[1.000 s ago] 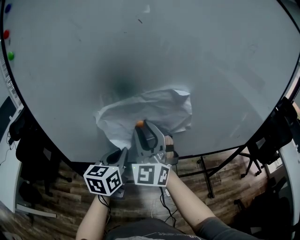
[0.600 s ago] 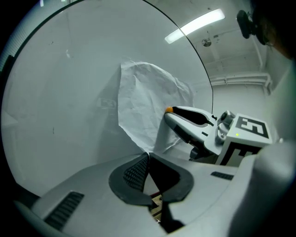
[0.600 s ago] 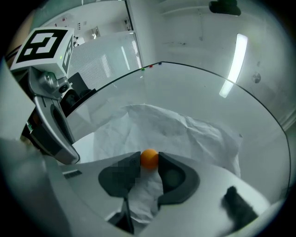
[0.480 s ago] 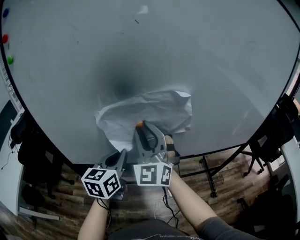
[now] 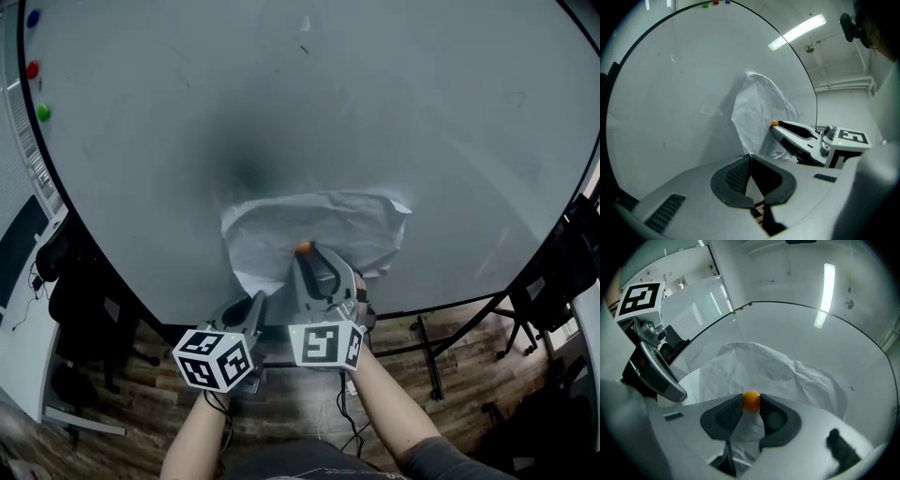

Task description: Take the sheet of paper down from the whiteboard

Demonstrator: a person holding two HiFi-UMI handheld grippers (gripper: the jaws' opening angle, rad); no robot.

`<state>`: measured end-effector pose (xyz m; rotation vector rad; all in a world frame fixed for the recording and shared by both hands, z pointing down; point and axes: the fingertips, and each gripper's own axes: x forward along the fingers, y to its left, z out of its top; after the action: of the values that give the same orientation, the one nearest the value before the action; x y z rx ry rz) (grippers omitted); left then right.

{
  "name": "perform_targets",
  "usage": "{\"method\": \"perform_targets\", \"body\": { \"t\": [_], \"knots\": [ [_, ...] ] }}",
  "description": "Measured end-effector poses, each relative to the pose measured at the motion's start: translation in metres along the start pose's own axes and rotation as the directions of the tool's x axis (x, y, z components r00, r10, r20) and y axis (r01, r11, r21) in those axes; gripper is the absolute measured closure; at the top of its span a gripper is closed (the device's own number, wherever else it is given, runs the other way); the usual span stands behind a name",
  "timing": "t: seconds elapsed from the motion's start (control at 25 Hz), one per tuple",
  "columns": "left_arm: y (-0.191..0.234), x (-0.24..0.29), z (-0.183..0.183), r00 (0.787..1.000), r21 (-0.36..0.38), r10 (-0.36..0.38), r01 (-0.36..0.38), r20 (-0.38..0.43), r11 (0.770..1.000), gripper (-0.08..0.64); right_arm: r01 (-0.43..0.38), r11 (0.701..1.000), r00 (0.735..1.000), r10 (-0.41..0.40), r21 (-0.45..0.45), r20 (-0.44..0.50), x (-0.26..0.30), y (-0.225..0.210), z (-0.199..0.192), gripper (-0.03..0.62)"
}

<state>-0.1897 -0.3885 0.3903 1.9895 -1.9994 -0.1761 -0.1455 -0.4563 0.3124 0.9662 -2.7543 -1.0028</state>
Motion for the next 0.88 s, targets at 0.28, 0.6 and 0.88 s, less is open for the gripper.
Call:
{"method": "perform_targets", "body": {
  "t": [0.28, 0.6, 0.88],
  "knots": [
    [0.007, -0.017, 0.013, 0.999, 0.016, -0.032, 0.032, -0.001, 0.999, 0.548, 0.028, 0.997, 0.998, -0.023, 0.078, -0.053, -0.017, 0.011, -0.006, 0.474],
    [0.024, -0.036, 0.004, 0.995, 0.06, -0.069, 0.073, -0.067, 0.996, 0.548, 0.126, 0.985, 0.98, -0.105, 0.117, -0.17, -0.066, 0.022, -0.02, 0.474],
    [0.035, -0.068, -0.017, 0.981, 0.101, -0.134, 0.148, -0.138, 0.984, 0.548, 0.221, 0.971, 0.951, -0.192, 0.097, -0.244, -0.099, 0.036, -0.009, 0.474]
  ]
}}
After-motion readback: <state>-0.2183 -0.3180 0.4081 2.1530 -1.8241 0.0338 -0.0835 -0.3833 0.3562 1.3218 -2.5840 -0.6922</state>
